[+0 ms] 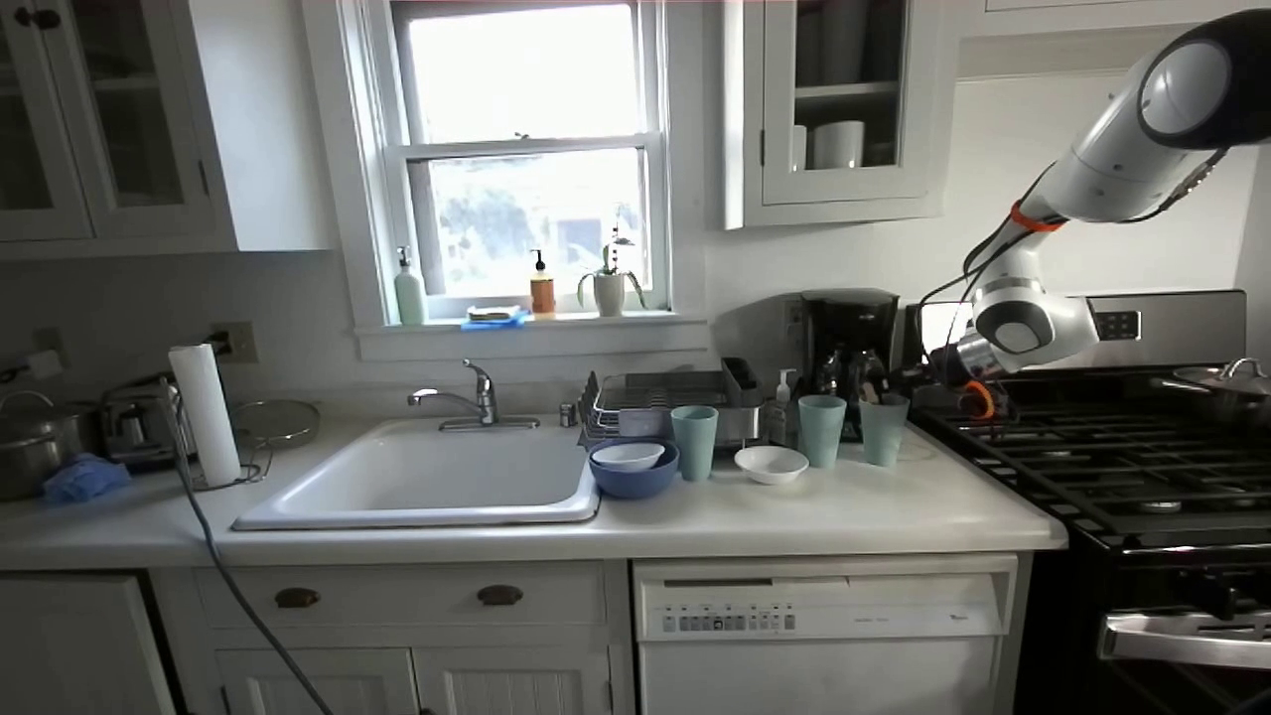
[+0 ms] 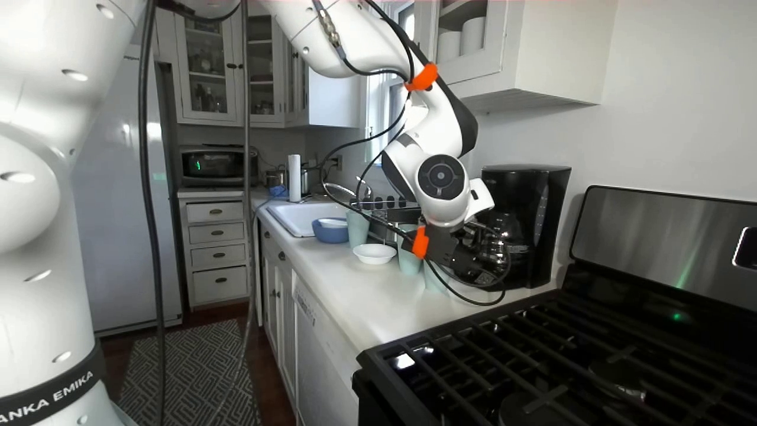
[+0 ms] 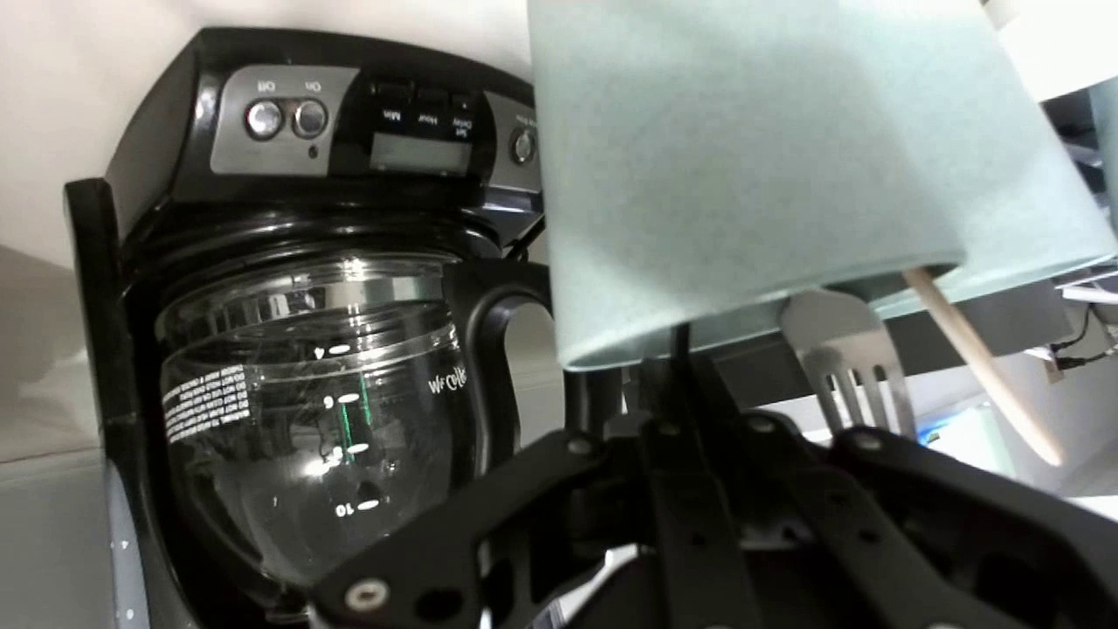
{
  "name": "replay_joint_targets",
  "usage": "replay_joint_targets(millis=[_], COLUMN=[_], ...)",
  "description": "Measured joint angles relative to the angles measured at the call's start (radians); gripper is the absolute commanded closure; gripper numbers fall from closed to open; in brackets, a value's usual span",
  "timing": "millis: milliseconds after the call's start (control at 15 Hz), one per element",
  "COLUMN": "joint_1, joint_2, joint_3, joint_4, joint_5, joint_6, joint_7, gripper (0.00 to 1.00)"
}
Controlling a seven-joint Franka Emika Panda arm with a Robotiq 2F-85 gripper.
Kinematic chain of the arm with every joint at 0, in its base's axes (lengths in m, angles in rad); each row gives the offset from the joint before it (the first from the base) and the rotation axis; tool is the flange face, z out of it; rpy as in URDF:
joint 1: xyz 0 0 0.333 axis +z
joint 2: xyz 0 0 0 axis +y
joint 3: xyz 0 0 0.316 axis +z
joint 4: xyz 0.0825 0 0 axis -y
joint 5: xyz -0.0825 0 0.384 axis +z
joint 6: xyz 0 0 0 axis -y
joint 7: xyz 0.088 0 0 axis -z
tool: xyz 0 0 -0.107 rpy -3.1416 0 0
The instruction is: Put the black measuring spoon in the cup on the right
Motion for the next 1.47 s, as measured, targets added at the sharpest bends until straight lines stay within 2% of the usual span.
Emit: replay_joint_targets(millis=[467,533,600,867,1067,1133,1267,1400,1467], joint_1=[0.006,0.006,0.006,0.006,0.007,0.01,0.018,0.026,0.03], joint_2=[0.014,0.015,0.015,0.01,-0.015,-0.028,-0.054,-0.082,-0.096], joint_3=[-0.011,-0.014,-0.017,-0.026,-0.028,-0.029,-0.029,-0.029,-0.029], joint_4=[-0.005,-0.008,-0.01,-0.017,-0.043,-0.054,-0.077,-0.101,-0.112], joint_5=[-0.004,-0.004,-0.005,-0.006,-0.006,-0.006,-0.006,-0.006,-0.006], joint_6=[0.001,0.001,0.001,0.0,0.0,0.0,0.0,0.0,0.0], joint_7=[0.0,0.0,0.0,-0.015,-0.047,-0.059,-0.079,-0.099,-0.106], gripper=[0.99,0.86,0.68,0.46,0.51,0.61,0.71,0.77,0.76])
